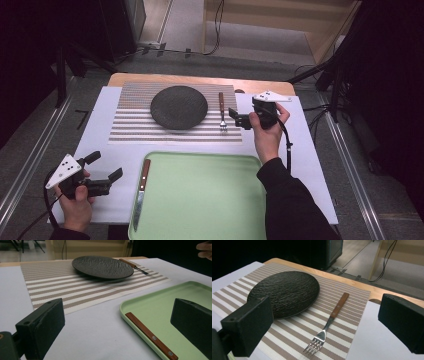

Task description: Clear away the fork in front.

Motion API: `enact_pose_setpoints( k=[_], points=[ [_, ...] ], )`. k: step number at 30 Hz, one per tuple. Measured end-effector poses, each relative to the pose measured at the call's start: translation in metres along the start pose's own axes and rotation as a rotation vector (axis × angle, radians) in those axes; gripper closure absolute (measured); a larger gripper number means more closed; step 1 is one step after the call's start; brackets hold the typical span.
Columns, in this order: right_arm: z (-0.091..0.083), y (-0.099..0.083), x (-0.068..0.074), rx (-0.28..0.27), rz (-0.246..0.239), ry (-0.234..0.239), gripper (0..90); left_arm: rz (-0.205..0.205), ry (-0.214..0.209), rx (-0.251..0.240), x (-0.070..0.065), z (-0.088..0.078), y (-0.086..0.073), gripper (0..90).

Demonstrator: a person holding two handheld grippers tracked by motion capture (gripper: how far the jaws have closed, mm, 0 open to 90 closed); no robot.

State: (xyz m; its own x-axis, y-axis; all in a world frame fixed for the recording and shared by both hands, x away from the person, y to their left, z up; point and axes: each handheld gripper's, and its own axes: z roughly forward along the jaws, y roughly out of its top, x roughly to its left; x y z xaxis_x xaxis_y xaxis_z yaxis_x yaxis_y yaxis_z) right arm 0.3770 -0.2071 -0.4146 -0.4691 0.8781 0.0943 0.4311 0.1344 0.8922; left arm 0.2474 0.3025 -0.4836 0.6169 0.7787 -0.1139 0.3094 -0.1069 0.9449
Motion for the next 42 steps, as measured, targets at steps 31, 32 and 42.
enact_pose_setpoints(
  k=[31, 32, 42],
  points=[
    [0.068, 0.011, -0.008, 0.171, 0.039, -0.002, 0.1, -0.005, -0.006, 0.005, 0.001, 0.000, 0.000, 0.0],
    [0.070, 0.012, -0.008, 0.176, 0.041, 0.000, 0.1, -0.005, -0.006, 0.005, 0.001, 0.001, 0.000, 0.0],
    [0.089, 0.016, -0.013, 0.233, 0.067, -0.013, 1.2, -0.004, -0.009, 0.004, 0.002, 0.000, 0.000, 0.0]
  ],
)
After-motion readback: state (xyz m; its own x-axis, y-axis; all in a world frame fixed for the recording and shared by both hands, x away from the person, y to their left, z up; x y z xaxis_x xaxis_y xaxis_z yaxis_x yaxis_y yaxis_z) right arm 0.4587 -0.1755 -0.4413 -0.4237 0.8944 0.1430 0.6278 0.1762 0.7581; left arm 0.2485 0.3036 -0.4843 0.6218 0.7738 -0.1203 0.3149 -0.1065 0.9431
